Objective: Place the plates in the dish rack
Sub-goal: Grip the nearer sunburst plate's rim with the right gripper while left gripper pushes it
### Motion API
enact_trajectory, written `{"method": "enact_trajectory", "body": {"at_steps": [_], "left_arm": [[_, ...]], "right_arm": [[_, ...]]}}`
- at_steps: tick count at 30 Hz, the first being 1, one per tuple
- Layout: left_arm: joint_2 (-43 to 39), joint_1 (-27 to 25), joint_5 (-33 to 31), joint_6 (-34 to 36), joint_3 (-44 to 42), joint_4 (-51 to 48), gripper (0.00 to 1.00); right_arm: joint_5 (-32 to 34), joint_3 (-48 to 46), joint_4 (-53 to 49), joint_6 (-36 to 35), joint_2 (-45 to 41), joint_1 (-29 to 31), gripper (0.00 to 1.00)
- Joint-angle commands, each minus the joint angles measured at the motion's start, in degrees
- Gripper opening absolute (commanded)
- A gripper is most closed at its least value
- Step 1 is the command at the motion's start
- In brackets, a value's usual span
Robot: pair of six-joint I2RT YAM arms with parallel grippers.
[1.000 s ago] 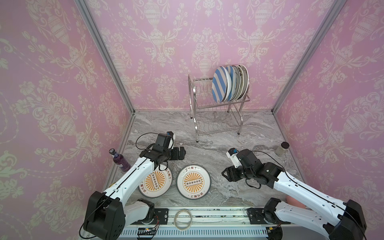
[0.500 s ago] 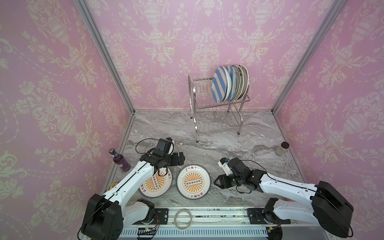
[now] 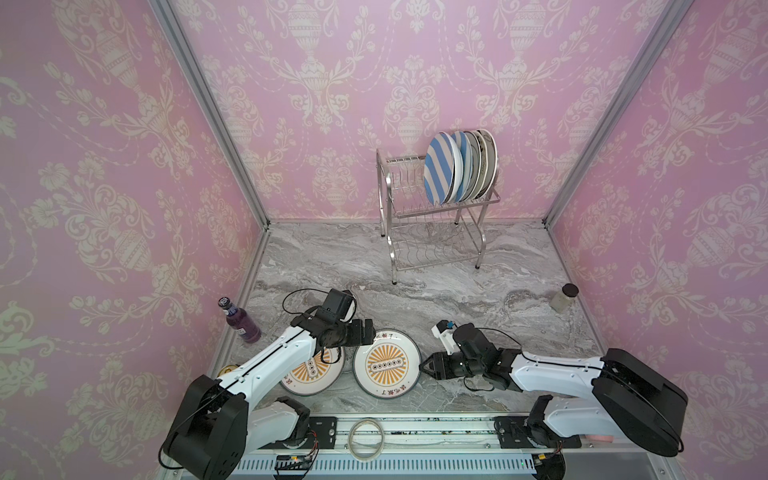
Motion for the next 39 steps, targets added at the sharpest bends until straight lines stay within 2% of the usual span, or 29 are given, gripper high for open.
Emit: {"method": "enact_trajectory", "body": {"at_steps": [1, 17, 26, 39], "left_arm": [[1.2, -0.8, 1.8, -2.0, -1.4, 2.3, 0.99], [2.9, -2.3, 4.9, -1.0, -3.2, 8.2, 0.99], [7.5, -3.2, 6.3, 1.6, -1.4, 8.9, 0.99], [8.6, -4.3, 9.3, 1.9, -0.9, 11.2, 0.99]], "right_arm": [[0.5, -1.0, 5.7, 3.6, 2.2, 0.4, 0.5], [-1.2, -2.0, 18.4, 8.7, 12.1, 0.3, 0.47], [-0.8, -3.2, 25.9, 12.1, 17.1, 0.5, 0.43], [0.3, -1.4, 27.1, 13.1, 20.2, 1.3, 0.34]]}}
